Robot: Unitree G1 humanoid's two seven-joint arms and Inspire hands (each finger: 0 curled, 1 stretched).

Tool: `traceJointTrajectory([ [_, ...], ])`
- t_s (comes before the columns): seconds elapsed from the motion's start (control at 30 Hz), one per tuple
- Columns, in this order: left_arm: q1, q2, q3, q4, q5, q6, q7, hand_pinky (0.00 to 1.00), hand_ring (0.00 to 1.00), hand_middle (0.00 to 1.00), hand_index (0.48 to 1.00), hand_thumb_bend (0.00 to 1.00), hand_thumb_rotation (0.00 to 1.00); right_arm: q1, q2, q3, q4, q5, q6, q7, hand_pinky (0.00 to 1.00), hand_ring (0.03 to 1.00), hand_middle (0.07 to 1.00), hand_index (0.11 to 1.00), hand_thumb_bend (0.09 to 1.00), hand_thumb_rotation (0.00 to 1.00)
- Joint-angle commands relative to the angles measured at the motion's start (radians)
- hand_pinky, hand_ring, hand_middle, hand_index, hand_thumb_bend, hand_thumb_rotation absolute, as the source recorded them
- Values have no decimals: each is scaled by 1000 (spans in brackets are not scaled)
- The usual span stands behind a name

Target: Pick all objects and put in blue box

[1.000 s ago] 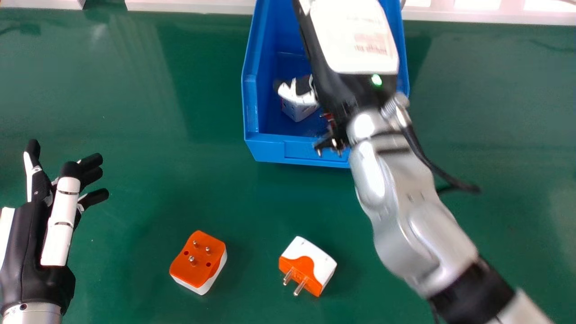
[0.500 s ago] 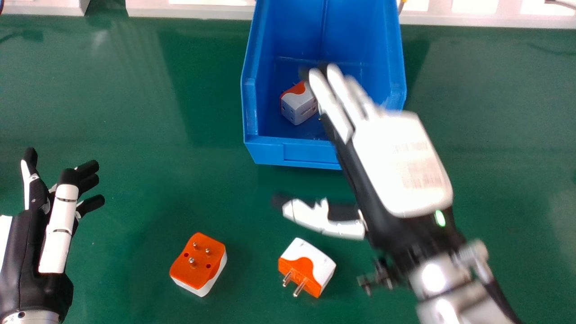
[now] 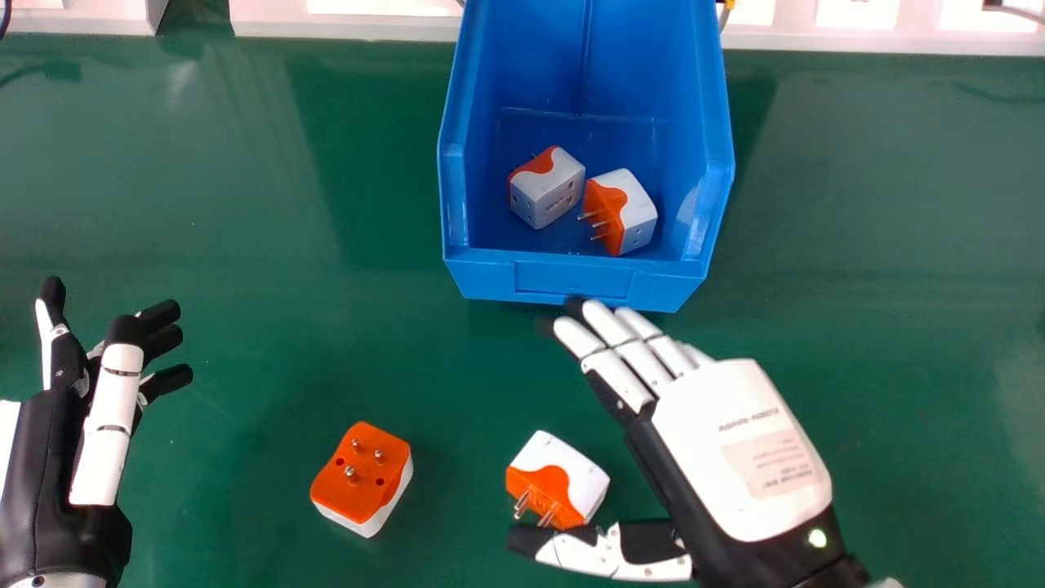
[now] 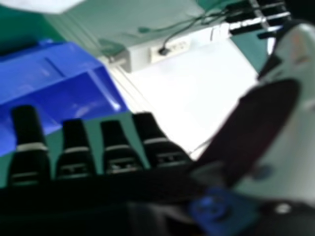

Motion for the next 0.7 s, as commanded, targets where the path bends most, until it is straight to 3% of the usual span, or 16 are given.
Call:
traceJointTrajectory([
  [0.0, 9, 3, 7, -10, -5, -25, -2, 748, 823, 817, 821, 531, 818, -11, -2, -8, 8, -15, -13, 12, 658, 839, 884, 851, 539, 613],
  [0.23, 10, 0, 8, -8, -13, -31, -3, 747, 820, 813, 815, 530, 799, -51, 17, 9, 86, -45, -4, 47, 661, 817, 876, 842, 530, 619],
  [0.5, 9, 2, 5, -15, -1, -24, 6, 741, 820, 815, 819, 543, 819, -145, 58, 38, 216, -83, 23, 73, 674, 818, 872, 839, 522, 607],
  [0.53, 7, 1, 6, -14, -6, -23, 3, 742, 820, 814, 818, 549, 819, -158, 65, 43, 238, -87, 29, 76, 673, 814, 870, 837, 526, 598],
  [0.67, 7, 3, 6, -13, -8, -25, -1, 752, 824, 815, 820, 540, 819, -201, 82, 63, 302, -91, 50, 101, 705, 843, 890, 857, 515, 569],
])
